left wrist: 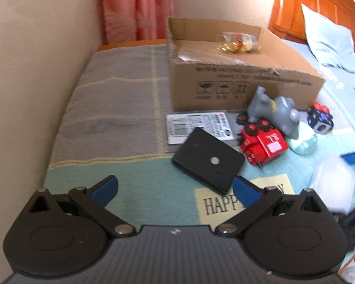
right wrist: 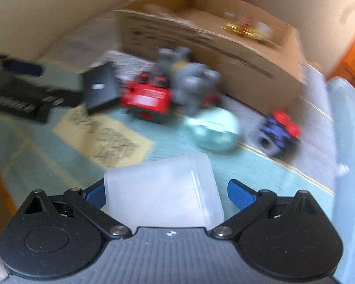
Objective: Organize rigid objects
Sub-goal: 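Close the right tool on the white plastic box while the left tool lowers onto the black case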
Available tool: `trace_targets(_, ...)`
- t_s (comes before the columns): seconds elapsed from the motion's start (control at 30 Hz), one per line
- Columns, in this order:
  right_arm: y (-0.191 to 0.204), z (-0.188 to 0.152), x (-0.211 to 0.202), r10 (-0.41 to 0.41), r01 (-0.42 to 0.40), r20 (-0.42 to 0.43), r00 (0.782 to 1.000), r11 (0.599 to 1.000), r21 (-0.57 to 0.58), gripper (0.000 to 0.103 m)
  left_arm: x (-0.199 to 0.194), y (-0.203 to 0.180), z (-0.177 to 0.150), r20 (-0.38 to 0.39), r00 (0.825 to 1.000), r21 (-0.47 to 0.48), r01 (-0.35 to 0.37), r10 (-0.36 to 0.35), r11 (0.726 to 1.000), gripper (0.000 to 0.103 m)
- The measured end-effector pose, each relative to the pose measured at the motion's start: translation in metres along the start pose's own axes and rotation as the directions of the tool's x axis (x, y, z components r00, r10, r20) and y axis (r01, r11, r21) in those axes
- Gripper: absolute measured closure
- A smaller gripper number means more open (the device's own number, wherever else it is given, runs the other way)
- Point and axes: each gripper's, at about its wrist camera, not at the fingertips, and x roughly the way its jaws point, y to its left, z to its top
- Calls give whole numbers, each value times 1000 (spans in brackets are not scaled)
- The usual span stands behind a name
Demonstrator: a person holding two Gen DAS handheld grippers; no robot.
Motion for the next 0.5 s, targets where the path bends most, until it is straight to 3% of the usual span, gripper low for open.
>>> trace_targets(0.07, -15, -3, 0, -22, 23, -15, 1000, 998, 55, 0, 5, -6, 1, -6, 1000, 25, 13, -13, 1000, 1)
trace_targets(0.23, -42, -14, 2, 31, -24, -41, 999, 989, 148, 0, 23, -17, 5, -28, 999, 72, 49, -47, 996, 1)
trace_targets(0.3, -44, -17, 4, 38, -31, -45, 998, 988, 148, 0, 30, -20, 4, -53, 997, 86, 60, -55, 995, 1)
trace_targets(0.5, -42, -26, 1, 42, -38, -27, 999, 993, 108, 0, 32, -20, 2, -21, 996, 147, 93, -91, 985, 0)
